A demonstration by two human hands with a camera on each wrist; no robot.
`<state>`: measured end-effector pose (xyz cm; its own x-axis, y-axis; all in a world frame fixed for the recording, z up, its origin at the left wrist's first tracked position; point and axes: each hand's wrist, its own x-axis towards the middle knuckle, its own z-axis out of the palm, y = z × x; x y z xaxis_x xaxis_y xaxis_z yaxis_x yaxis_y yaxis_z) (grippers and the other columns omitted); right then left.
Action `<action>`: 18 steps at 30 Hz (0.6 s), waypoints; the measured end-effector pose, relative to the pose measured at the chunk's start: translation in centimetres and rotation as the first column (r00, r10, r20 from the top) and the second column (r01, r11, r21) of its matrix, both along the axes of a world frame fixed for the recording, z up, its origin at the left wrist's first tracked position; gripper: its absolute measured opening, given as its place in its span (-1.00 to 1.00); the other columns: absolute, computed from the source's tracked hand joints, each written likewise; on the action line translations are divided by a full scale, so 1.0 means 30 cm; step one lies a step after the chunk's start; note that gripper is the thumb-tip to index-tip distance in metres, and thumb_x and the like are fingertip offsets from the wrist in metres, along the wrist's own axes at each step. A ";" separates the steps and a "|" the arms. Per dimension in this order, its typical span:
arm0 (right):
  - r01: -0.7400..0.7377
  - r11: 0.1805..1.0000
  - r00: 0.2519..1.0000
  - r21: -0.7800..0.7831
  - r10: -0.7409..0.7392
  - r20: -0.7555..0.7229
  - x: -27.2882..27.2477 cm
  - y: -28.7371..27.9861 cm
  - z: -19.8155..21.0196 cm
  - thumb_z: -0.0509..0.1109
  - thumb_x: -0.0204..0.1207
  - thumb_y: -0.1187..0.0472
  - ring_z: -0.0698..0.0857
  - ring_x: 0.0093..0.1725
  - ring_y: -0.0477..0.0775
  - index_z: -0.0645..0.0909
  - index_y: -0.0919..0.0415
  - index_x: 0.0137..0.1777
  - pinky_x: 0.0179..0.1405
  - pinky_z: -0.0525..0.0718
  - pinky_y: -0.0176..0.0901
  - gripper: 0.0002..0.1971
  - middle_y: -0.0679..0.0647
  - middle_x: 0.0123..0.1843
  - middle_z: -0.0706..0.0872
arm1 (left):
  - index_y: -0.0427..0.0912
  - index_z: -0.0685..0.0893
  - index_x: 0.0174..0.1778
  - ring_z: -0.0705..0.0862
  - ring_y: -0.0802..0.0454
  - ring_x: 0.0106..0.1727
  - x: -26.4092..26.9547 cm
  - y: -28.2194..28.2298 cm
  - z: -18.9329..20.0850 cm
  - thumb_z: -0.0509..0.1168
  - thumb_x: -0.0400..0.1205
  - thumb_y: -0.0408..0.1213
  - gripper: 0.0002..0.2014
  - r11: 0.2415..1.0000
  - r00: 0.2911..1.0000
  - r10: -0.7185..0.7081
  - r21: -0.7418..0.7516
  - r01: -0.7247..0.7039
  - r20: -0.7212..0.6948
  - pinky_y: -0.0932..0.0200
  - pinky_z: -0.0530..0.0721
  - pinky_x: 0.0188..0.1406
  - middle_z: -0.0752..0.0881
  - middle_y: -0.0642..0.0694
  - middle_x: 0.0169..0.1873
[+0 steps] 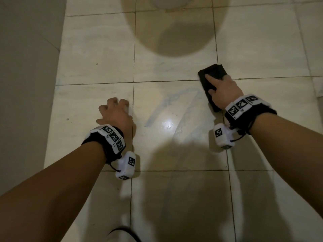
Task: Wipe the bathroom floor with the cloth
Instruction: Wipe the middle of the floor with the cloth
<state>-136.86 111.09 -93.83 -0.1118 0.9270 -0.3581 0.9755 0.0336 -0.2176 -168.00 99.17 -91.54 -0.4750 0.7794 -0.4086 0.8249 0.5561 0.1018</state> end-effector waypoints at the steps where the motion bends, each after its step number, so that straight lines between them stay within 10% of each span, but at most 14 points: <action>1: -0.032 0.999 0.999 0.003 0.032 0.004 -0.020 0.017 0.000 0.15 0.76 0.07 0.45 0.39 0.43 0.15 -0.23 0.71 0.29 0.51 0.10 -0.46 0.35 0.56 0.28 | 0.20 0.47 0.43 0.26 -0.18 0.44 0.001 0.000 -0.001 0.33 0.59 -0.22 -0.52 1.000 1.000 -0.001 0.000 0.001 -0.002 -0.08 0.38 0.04 0.29 0.04 0.50; 18: -0.352 0.936 0.936 -0.024 0.352 0.015 -0.174 -0.162 0.012 0.19 0.72 0.03 0.46 0.28 0.22 0.12 -0.36 0.67 -0.01 0.61 0.01 -0.43 0.16 0.36 0.37 | 0.18 0.41 0.47 0.24 -0.19 0.46 0.008 -0.005 0.018 0.31 0.61 -0.19 -0.50 1.000 1.000 -0.020 -0.017 0.020 0.014 -0.15 0.44 0.13 0.27 0.03 0.52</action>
